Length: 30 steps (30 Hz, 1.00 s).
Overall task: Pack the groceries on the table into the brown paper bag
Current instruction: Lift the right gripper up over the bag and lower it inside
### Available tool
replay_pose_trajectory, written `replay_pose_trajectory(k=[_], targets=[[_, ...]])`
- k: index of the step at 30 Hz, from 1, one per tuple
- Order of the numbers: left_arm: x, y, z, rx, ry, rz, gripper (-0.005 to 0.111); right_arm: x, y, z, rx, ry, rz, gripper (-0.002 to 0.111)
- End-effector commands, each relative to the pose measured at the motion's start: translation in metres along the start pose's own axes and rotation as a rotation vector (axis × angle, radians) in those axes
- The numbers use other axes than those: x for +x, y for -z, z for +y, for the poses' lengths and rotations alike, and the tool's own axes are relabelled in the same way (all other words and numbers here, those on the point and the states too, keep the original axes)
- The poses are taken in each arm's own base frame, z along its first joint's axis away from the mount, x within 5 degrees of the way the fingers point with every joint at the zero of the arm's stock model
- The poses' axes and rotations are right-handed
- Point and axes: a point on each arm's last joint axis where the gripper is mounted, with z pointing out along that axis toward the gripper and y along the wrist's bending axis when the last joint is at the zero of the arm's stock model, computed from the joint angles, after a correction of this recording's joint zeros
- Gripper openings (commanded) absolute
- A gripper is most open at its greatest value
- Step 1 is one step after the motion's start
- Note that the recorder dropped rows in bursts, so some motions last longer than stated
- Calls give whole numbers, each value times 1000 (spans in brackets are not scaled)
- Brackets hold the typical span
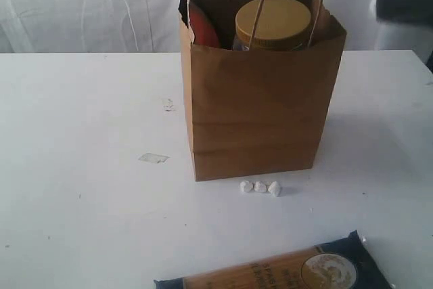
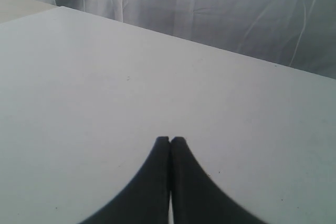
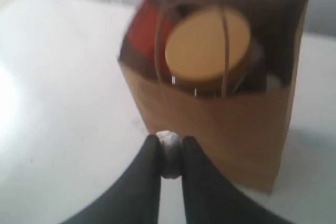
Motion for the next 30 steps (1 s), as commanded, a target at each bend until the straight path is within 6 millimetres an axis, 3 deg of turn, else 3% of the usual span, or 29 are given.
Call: replay_pose_trajectory(k=[1,4,5,7,9,12,15,19,24,30], targets=[[0,0,-2,34,-11,-5,0,-43,-16,-10,71,13,-18,0],[0,0,-3,57,-14,-1,0,-67,-62,-32,114,-9,150,0],[1,0,-4,74,-17,2,0,-82,-91,-47,113,-47,238,0],[1,0,-5,82,-18,3,0,-100,-121,-66,85,-87,298,0],[1,0,-5,81,-24,2,0,-110,-139,-81,80,-118,293,0],[0,0,-5,80,-27,2,0,-108,-161,-95,88,-94,305,0],[0,0,-5,80,-27,2,0,-102,-177,-102,78,-25,323,0],[0,0,-5,80,-27,2,0,-99,-191,-109,90,-32,313,13],[0,0,-5,80,-27,2,0,-100,-191,-110,93,-31,302,27],[0,0,-5,80,-27,2,0,-99,-186,-107,83,-30,327,28]])
